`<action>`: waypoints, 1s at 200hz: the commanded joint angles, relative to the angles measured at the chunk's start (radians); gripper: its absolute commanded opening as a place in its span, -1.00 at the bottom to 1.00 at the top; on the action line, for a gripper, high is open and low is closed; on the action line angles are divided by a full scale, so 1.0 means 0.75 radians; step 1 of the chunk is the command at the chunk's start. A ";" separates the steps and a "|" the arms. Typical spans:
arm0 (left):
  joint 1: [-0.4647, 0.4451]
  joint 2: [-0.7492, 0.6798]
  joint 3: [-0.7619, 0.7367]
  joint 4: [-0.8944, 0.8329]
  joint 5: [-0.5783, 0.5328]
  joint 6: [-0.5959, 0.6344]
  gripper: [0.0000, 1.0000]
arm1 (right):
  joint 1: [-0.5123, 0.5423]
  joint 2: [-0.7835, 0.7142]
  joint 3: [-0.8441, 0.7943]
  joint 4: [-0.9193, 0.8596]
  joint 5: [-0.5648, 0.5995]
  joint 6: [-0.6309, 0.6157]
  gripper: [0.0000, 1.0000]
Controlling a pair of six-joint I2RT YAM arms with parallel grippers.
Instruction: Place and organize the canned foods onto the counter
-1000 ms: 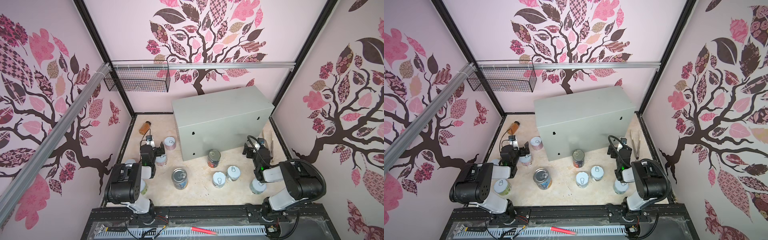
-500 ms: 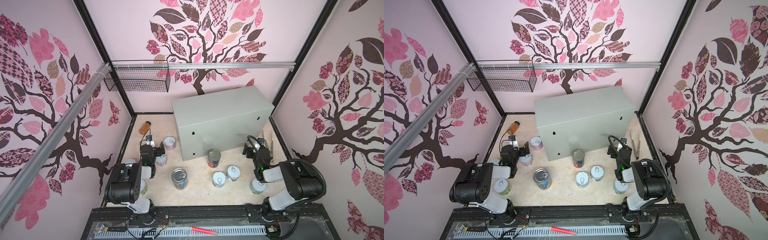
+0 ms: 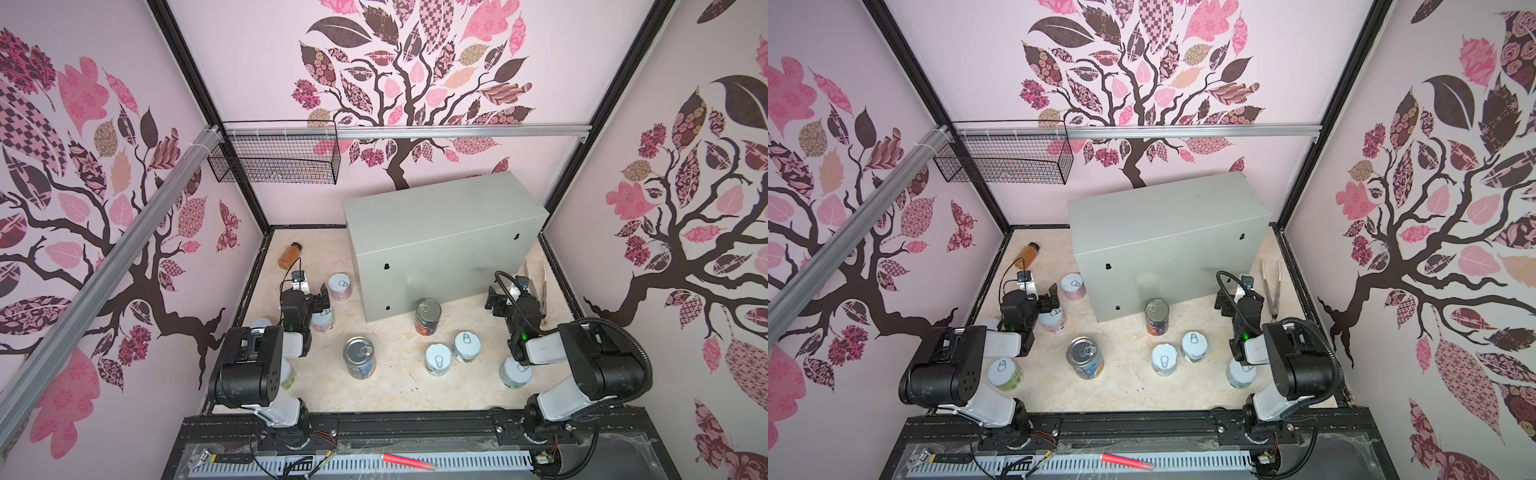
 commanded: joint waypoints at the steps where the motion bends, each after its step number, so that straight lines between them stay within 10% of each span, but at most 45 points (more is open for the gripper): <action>1: 0.000 -0.015 -0.002 -0.002 0.010 -0.007 0.96 | -0.004 -0.029 0.009 0.068 -0.001 0.003 1.00; 37: -0.015 -0.037 0.018 -0.005 -0.081 -0.016 0.96 | -0.003 -0.288 0.166 -0.478 0.053 0.072 1.00; 104: -0.057 -0.371 0.425 -0.983 -0.176 -0.196 0.96 | -0.001 -0.728 0.314 -1.063 0.048 0.330 1.00; 200: -0.601 -1.100 0.520 -1.759 -0.447 -0.545 0.96 | 0.339 -1.097 0.373 -1.673 -0.378 0.432 1.00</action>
